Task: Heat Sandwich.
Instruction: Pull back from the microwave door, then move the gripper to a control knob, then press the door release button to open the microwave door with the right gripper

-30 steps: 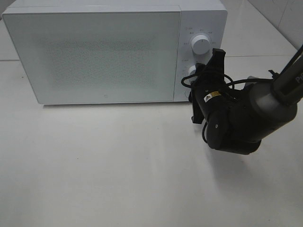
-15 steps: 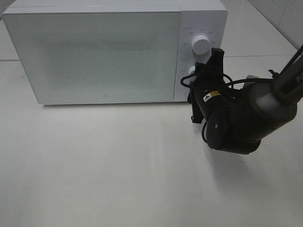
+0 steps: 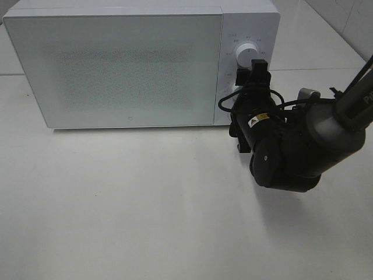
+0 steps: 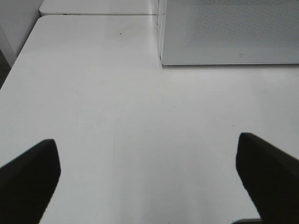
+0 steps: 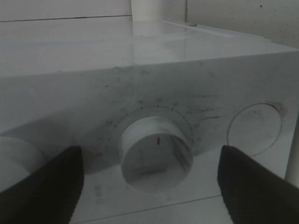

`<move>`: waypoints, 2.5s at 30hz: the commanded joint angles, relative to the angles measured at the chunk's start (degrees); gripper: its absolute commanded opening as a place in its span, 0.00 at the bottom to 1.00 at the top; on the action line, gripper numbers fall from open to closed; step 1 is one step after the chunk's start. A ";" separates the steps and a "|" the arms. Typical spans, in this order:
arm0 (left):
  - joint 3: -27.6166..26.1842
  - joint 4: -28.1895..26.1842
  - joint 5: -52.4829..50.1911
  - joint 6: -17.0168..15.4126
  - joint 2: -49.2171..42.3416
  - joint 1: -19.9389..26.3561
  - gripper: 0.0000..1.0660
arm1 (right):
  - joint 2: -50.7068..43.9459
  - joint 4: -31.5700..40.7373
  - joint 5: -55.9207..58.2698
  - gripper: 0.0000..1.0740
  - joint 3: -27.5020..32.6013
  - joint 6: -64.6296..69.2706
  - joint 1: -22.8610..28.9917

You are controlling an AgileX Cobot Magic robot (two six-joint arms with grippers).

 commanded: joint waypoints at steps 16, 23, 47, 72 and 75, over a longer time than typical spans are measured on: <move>0.17 -0.34 -0.29 0.06 -1.55 0.00 0.91 | -9.80 -18.79 8.59 0.71 10.66 -11.52 -0.17; 0.17 -0.34 -0.29 0.06 -1.55 0.00 0.91 | -17.19 -19.71 27.79 0.71 10.83 -30.83 -0.17; 0.17 -0.34 -0.29 0.06 -1.55 0.00 0.91 | -38.10 -17.70 79.24 0.71 3.55 -87.49 -0.17; 0.17 -0.34 -0.29 0.06 -1.55 0.00 0.91 | -69.27 -29.39 113.39 0.71 3.61 -81.76 -0.17; 0.17 -0.34 -0.29 0.06 -1.55 0.00 0.91 | -72.99 -29.39 115.22 0.71 3.61 -81.76 -0.17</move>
